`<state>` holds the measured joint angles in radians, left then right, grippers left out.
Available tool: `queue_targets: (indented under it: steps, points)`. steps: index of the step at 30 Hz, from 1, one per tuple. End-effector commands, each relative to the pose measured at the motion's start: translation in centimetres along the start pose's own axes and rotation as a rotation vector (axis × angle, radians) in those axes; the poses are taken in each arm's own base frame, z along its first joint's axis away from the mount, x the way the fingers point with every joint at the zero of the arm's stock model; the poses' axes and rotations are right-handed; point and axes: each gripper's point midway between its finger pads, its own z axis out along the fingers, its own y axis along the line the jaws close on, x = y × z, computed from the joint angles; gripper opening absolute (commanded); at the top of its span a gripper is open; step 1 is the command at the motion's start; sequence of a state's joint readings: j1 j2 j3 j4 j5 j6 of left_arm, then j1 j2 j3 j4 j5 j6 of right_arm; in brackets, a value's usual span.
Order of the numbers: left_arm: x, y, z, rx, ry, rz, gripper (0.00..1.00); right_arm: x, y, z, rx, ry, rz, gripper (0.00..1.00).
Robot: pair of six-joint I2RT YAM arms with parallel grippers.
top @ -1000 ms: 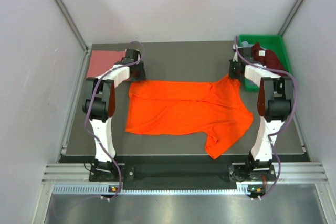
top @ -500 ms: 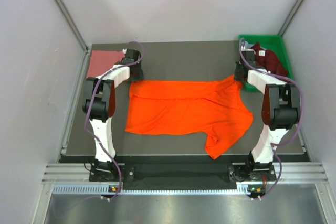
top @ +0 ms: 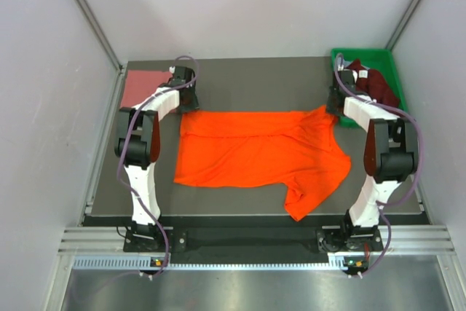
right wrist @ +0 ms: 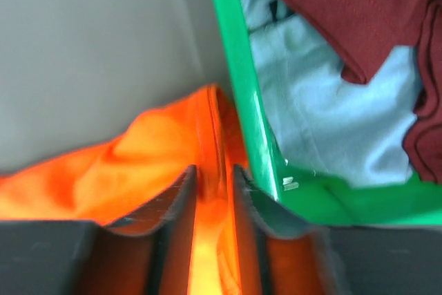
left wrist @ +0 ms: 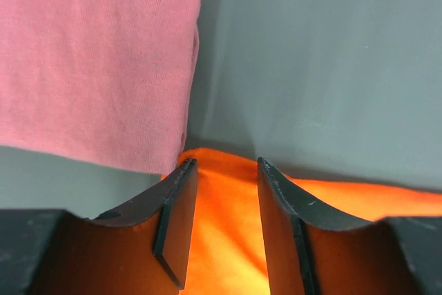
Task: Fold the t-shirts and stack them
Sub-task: Fold the tshirt
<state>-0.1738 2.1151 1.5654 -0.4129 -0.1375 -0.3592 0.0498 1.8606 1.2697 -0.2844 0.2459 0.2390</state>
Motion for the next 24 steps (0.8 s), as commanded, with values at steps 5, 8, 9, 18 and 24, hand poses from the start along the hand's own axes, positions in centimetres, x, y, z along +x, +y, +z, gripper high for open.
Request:
queue_targets:
  steps: [5, 8, 9, 18, 24]
  points:
    - [-7.7, -0.8, -7.5, 0.023, -0.145, 0.052, 0.47, -2.6, 2.3, -8.1, -0.147, -0.057, -0.068, 0.41]
    - [-8.4, -1.1, -9.6, 0.053, -0.178, 0.051, 0.48, -1.9, 5.3, -10.5, -0.341, -0.087, -0.157, 0.43]
    - [-8.0, -1.7, -9.8, 0.094, -0.171, 0.05, 0.48, -1.8, 6.6, -11.2, -0.419, -0.103, -0.191, 0.43]
    - [-0.3, -4.1, -9.8, 0.336, -0.011, -0.001, 0.48, 3.8, 12.0, -10.1, -0.79, 0.05, -0.411, 0.38]
    - [1.9, -4.9, -10.5, 0.412, 0.04, -0.026, 0.47, 7.1, 12.9, -7.6, -0.862, 0.18, -0.469, 0.47]
